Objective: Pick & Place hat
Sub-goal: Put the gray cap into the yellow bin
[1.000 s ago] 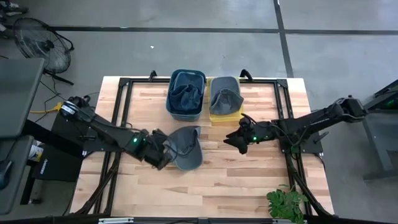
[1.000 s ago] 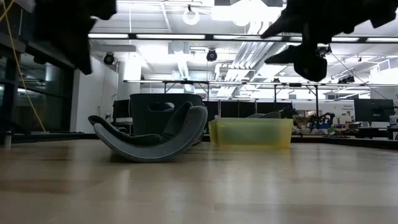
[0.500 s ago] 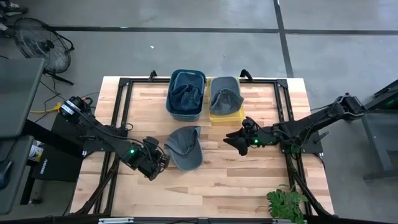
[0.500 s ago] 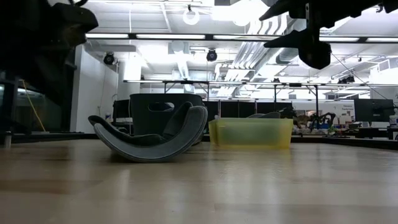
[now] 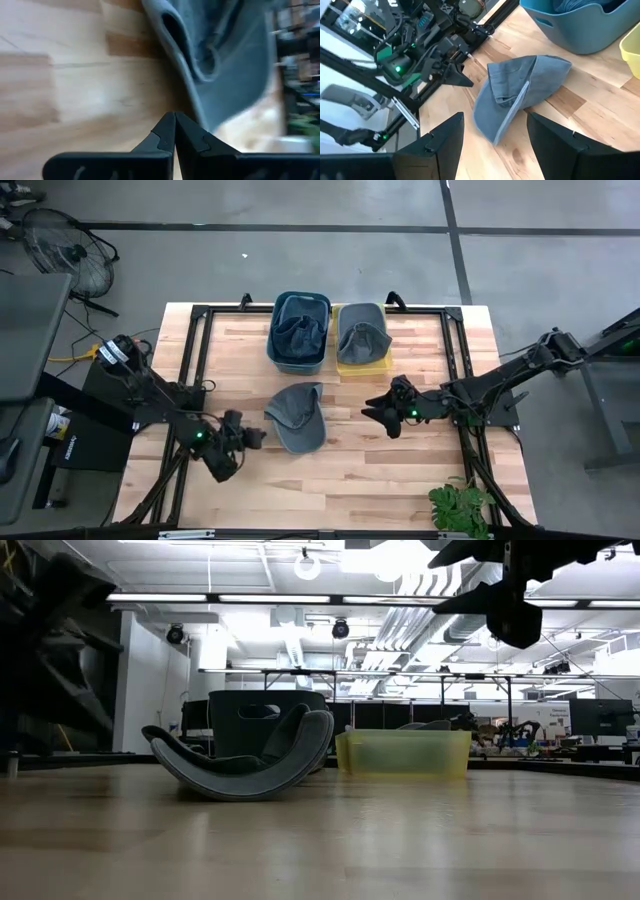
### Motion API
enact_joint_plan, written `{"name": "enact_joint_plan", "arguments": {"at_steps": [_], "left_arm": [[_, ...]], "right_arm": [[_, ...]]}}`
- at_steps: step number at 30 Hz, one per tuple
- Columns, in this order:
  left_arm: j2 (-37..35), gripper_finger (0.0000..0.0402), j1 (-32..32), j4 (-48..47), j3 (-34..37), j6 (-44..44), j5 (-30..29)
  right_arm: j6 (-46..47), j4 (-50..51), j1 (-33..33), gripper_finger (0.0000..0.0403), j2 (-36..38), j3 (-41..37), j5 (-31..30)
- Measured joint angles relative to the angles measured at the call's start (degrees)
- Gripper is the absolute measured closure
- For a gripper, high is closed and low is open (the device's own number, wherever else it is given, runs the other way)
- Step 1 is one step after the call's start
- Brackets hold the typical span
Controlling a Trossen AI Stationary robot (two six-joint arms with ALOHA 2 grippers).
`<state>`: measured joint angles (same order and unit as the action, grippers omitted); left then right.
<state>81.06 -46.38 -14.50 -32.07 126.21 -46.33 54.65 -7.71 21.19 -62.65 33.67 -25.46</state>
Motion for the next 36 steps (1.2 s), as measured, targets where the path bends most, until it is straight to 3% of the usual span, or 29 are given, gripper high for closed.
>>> {"name": "enact_joint_plan", "arguments": {"at_steps": [5,15,18,28,32,36], "left_arm": [[0.0,0.0401,-1.3,11.9,3.4,-0.1,-6.1],[0.3,0.0394,2.2,12.1,3.6,-1.5,-3.0],[0.3,0.0362,3.5,13.1,3.6,-3.1,-0.3],[0.5,0.0183,9.7,15.1,3.6,-6.1,7.5],[0.9,0.0147,12.9,17.1,3.6,-8.5,8.4],[0.9,0.0143,16.0,19.8,3.6,-11.6,12.6]], "right_arm": [[-2.1,0.5,0.0,0.0192,0.0,0.0,1.3],[-5.9,1.5,-0.1,0.0192,0.0,0.0,2.2],[-6.3,1.6,-0.1,0.0192,0.0,0.0,2.3],[-5.8,2.0,-0.1,0.0192,0.0,0.0,3.4],[-5.7,2.1,-0.1,0.0192,0.0,0.0,3.4],[-5.7,2.1,-0.1,0.0192,0.0,0.0,3.4]]}}
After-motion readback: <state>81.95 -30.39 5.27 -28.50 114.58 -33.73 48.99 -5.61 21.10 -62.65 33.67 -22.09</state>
